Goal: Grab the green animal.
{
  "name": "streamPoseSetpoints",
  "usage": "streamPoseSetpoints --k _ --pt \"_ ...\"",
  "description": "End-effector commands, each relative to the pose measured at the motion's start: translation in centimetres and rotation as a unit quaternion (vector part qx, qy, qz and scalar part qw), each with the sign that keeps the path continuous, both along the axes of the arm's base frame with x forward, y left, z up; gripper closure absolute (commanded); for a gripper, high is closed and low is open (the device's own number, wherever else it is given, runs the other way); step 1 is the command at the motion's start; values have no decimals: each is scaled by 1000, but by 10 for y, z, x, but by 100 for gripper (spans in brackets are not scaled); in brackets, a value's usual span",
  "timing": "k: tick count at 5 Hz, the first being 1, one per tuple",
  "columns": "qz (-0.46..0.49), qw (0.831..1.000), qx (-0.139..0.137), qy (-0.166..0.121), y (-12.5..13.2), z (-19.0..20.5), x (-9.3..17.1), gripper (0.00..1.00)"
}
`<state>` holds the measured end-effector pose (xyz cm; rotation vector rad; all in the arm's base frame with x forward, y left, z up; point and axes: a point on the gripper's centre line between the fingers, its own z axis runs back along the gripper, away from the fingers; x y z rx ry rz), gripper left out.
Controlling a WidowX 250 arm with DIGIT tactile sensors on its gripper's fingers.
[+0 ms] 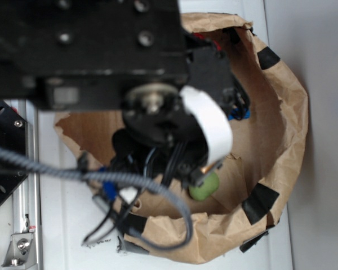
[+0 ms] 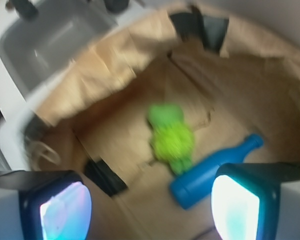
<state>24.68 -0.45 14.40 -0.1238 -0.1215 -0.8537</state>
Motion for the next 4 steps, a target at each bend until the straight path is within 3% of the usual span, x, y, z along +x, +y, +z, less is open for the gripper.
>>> streamPoseSetpoints --k 1,2,3,4 --pt "13 1000 0 3 18 -20 20 0" --pt "10 1000 9 5 22 -37 27 0" --pt "-24 999 38 -16 3 -55 31 0" --pt "-13 999 25 -17 -9 -68 36 0"
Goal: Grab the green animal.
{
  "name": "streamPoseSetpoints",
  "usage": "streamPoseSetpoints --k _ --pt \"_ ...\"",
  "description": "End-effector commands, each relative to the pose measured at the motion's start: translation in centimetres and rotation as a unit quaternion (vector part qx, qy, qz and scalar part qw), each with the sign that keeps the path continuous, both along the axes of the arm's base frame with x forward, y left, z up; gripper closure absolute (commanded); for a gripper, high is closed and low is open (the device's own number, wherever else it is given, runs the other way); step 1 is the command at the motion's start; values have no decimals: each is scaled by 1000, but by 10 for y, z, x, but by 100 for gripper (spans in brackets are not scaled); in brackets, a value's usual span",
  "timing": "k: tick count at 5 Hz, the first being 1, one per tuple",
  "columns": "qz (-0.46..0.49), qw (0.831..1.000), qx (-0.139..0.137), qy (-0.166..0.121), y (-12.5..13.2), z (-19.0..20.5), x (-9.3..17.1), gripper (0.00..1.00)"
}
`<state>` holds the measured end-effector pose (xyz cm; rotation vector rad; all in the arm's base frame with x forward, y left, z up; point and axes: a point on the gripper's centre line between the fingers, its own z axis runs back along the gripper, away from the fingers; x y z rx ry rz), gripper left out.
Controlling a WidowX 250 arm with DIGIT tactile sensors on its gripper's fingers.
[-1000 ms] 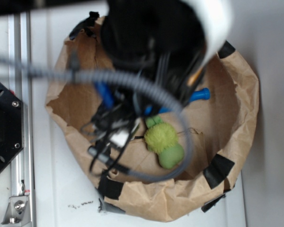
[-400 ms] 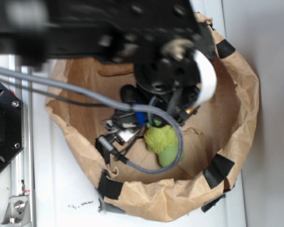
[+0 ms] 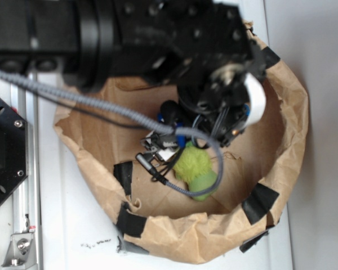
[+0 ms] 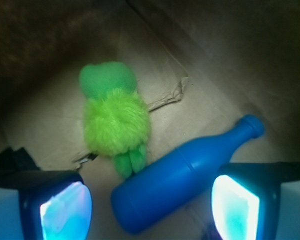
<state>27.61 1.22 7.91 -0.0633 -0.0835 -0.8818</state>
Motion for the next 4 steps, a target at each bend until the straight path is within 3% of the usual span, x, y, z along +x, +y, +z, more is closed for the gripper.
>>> streamPoseSetpoints --k 1,2,3,4 --pt "-13 1000 22 -6 -44 -31 8 0" --pt "-10 1000 23 6 -43 -48 -3 53" --pt "6 1000 20 -1 -38 -49 -9 100" --pt "20 1000 8 -18 -34 -37 -16 100"
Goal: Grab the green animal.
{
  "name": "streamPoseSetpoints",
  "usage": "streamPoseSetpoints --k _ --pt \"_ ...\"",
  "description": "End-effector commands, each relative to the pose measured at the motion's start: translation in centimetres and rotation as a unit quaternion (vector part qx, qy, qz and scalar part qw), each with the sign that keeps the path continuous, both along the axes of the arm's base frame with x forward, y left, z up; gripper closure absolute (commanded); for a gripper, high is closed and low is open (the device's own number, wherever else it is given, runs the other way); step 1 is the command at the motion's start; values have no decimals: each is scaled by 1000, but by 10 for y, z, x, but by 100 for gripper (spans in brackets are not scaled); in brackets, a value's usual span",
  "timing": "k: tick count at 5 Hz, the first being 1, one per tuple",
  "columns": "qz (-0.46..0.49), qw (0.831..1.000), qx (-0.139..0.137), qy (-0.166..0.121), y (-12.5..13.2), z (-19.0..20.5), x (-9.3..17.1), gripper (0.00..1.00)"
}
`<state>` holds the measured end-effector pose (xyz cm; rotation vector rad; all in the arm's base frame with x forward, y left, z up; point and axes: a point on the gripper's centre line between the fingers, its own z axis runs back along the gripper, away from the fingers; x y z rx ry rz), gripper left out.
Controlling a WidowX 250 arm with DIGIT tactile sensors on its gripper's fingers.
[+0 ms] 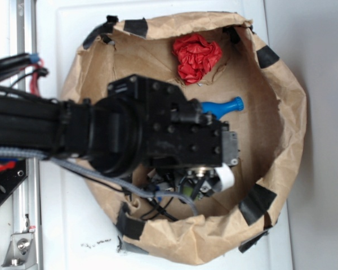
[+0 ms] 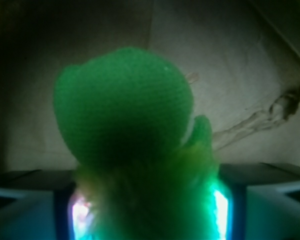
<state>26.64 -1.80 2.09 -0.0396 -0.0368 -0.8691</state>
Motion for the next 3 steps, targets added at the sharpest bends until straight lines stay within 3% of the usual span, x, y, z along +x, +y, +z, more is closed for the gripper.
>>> streamPoseSetpoints --k 1,2,3 --pt "44 997 -23 -53 10 41 3 100" --pt "112 989 -36 -84 41 88 28 100" --pt "203 975 -35 -82 59 126 29 100"
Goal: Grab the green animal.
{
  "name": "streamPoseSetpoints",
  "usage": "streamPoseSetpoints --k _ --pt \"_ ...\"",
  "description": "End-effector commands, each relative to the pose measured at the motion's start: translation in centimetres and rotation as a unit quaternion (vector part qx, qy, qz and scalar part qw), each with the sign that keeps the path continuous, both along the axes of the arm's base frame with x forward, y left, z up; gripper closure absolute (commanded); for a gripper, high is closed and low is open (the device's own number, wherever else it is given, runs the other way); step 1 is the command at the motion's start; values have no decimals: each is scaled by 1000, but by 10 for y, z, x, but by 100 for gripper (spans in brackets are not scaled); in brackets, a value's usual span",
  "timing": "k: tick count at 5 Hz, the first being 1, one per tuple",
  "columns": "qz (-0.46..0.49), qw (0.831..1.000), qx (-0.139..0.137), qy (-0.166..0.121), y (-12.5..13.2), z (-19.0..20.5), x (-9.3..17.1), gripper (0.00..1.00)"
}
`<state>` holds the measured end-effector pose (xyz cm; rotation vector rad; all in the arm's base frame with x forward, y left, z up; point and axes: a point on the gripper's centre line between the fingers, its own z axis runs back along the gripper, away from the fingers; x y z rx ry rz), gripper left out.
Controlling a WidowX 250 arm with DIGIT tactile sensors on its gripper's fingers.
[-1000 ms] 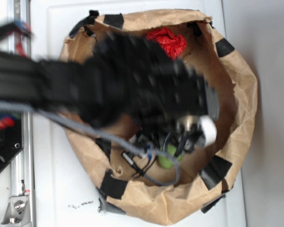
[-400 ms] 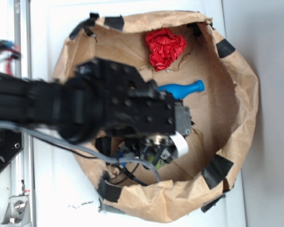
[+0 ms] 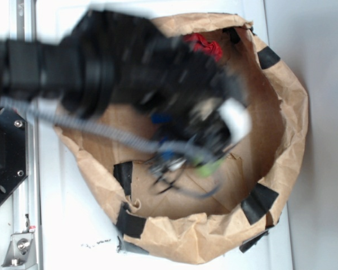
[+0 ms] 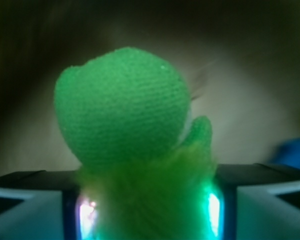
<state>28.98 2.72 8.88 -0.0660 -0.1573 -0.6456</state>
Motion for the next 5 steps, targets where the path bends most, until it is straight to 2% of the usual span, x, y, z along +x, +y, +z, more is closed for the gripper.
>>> streamPoseSetpoints --k 1,2,3,5 --pt "159 986 26 -50 20 87 0 100" --pt "245 967 47 -51 12 101 -7 100" --pt "304 951 50 -28 1 102 -14 100" --pt "325 945 42 -14 -15 101 -38 100"
